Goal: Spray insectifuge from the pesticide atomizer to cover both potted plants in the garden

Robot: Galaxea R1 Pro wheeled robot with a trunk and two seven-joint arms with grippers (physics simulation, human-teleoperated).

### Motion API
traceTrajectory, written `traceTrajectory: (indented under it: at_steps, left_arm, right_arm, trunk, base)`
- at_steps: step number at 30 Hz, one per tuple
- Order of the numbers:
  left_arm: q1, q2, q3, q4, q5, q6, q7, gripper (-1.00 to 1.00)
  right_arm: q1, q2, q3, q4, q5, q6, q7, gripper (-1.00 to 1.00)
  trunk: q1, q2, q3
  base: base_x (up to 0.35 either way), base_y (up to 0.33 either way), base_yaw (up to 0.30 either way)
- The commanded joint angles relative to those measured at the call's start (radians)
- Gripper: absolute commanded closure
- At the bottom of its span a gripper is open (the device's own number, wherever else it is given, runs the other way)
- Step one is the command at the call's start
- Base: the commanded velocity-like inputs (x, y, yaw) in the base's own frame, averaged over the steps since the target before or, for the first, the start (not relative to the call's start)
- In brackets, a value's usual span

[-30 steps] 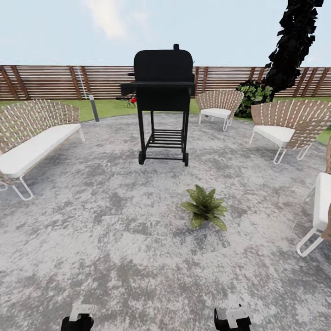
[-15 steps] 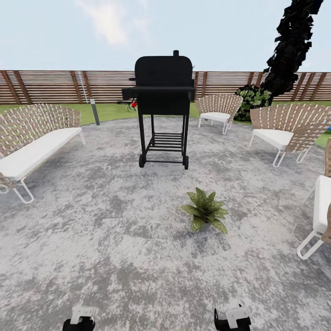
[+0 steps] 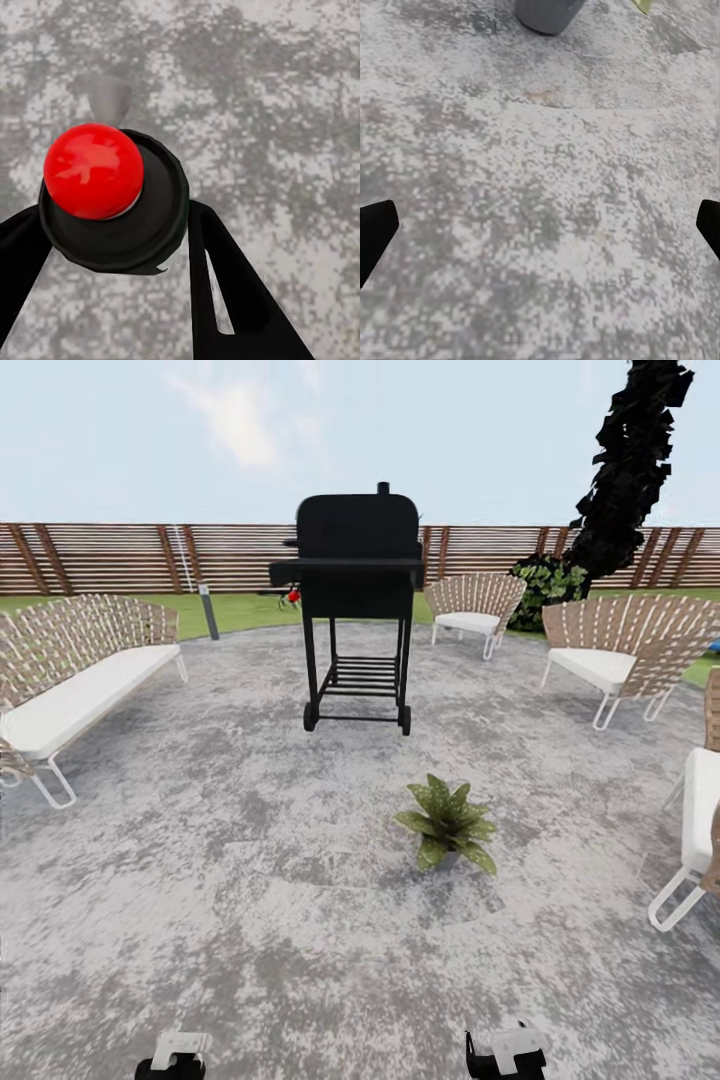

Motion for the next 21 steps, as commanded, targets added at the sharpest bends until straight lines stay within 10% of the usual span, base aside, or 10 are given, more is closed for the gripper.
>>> traceTrajectory:
  at_steps: [1, 21]
  left_arm:
    - [-0.001, 0.002, -0.002, 0.001, 0.009, -0.002, -0.006, 1.00]
    - [-0.001, 0.005, -0.003, 0.002, 0.007, -0.002, -0.006, 1.00]
  right_arm:
    - [-0.001, 0.000, 0.004, 0.001, 0.006, 0.000, -0.010, -1.00]
    - [-0.001, 0.005, 0.005, 0.001, 0.006, 0.002, -0.010, -1.00]
  trunk:
    - [0.000, 0.000, 0.001]
    - [0.000, 0.000, 0.009]
  base:
    - [0.000, 0.254, 0.000]
    - [0.045, 0.302, 0.050]
